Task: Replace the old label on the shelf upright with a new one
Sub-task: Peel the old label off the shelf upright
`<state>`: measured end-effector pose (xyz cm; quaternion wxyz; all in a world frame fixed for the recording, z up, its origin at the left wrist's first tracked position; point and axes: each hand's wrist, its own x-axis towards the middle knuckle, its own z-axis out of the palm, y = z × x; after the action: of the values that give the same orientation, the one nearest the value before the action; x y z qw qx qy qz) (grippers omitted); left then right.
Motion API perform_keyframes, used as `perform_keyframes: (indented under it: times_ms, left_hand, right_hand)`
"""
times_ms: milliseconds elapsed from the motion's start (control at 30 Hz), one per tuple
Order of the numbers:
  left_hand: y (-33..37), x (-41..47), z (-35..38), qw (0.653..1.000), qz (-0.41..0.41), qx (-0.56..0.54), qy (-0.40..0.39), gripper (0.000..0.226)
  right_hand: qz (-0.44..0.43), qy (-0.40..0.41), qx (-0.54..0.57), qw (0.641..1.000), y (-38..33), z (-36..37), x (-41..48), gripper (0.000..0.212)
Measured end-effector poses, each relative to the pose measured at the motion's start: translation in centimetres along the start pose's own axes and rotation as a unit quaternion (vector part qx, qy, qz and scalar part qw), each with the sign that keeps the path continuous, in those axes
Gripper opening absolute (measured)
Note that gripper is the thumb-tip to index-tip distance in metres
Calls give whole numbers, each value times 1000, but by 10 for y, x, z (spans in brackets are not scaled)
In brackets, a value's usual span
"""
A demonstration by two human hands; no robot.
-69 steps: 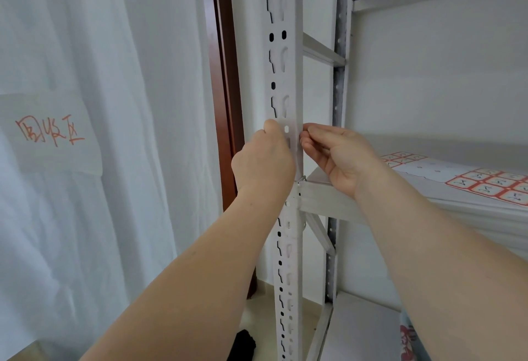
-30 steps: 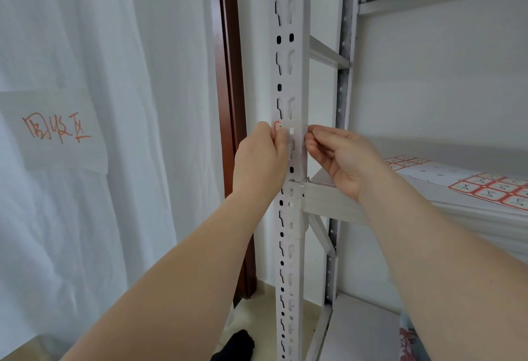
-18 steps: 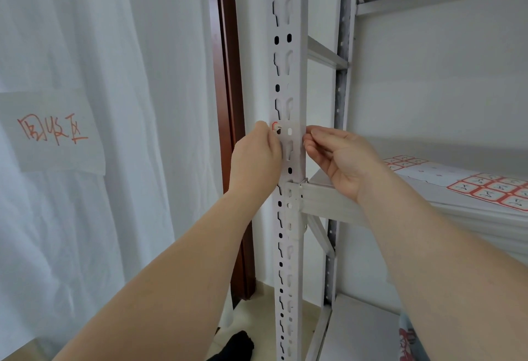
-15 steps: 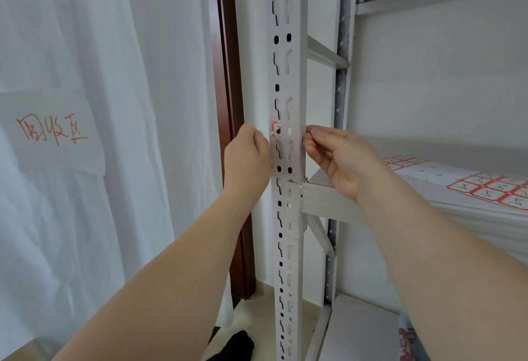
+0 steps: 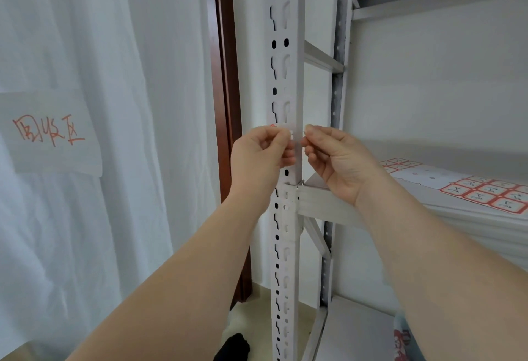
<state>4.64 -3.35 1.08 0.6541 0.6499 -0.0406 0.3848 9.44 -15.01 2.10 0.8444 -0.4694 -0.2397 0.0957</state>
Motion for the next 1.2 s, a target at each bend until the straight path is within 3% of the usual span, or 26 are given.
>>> perform_keyframes:
  times_ms: [167,333,500,700,933,1200]
  left_hand:
    - [4,-2,6,1000,-15,-20,13,8]
    - [5,-3,5,999,-19,-15,28,8]
    - [4,0,4,999,-7,39,31,5]
    - [6,-3,7,995,12,94,8,16]
    - [11,-1,4,997,-78,-12,-19,4]
    - [16,-3,8,989,-130,-74,-5,8]
  right_hand:
    - [0,-40,-18,999,1,0,-1,8]
    - [-2,-29,-18,999,1,-1,0,14]
    - [-10,-20,-34,999,3,-1,2,14]
    - [-11,-21,-16,1000,4,-3,4,9]
    - [-23,-28,-25,999,4,-3,3,16]
    - [-21,-66,-70,995,7,-8,7,10]
